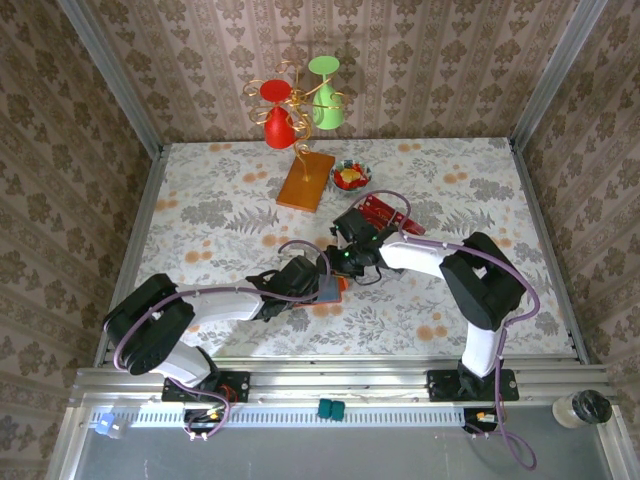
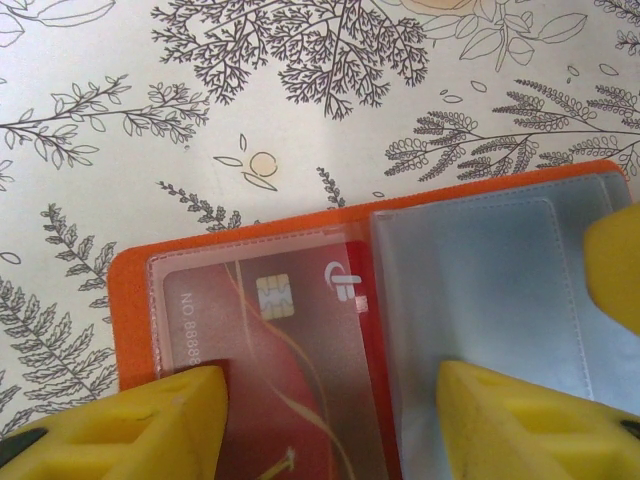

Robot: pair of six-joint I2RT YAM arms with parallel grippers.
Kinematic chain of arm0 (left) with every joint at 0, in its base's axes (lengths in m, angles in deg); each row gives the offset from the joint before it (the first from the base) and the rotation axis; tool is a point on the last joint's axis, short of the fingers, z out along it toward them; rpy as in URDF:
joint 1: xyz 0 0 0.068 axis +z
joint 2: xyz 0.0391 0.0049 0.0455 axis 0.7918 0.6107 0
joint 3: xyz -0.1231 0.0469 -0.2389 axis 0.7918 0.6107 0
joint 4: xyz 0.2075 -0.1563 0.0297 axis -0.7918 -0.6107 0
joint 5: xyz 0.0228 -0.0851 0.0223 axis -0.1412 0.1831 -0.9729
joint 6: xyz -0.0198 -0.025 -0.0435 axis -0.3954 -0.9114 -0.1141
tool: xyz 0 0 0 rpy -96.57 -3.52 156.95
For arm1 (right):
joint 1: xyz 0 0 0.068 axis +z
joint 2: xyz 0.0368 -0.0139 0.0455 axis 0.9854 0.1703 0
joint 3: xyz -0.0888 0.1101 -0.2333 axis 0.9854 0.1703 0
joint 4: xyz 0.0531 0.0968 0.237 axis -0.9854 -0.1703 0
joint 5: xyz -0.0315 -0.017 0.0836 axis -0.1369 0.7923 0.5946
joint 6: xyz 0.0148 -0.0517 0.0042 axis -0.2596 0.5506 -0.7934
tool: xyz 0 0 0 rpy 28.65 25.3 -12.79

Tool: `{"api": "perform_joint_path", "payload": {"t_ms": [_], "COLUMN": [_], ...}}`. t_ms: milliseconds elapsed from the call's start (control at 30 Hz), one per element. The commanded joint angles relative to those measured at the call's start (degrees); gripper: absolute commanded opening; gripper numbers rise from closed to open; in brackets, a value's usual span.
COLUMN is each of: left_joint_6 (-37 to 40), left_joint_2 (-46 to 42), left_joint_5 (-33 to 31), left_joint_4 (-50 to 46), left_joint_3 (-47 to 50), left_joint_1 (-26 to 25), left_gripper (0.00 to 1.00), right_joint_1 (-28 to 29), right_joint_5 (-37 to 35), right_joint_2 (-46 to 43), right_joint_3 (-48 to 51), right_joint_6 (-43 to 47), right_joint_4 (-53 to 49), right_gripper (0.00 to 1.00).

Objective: Put the credit cards into the card holder

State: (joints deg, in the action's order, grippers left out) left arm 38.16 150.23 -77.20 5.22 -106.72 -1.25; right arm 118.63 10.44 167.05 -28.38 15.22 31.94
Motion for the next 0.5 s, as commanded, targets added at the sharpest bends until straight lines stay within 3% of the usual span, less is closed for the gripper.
{"api": "perform_joint_path", "payload": {"t_ms": [0, 467], "left_joint_6": [0.1, 0.2], "left_joint_2": [1.2, 0.7], "left_joint_5": [1.1, 1.2], "left_joint_4": [-2.1, -2.3], "left_joint_3": [1.6, 1.3], "left_joint_1": [-0.2, -0.2], "left_gripper": [0.58, 0.58], "right_joint_1": [-0.2, -0.2], "right_joint_5": [0.8, 4.8], "right_joint_2": [1.2, 3.4], "right_joint_3": [0.9, 0.1], "right_joint_6": [-1.5, -2.5], "right_joint_4": [1.6, 3.6], "right_gripper": [0.40, 0.36]}}
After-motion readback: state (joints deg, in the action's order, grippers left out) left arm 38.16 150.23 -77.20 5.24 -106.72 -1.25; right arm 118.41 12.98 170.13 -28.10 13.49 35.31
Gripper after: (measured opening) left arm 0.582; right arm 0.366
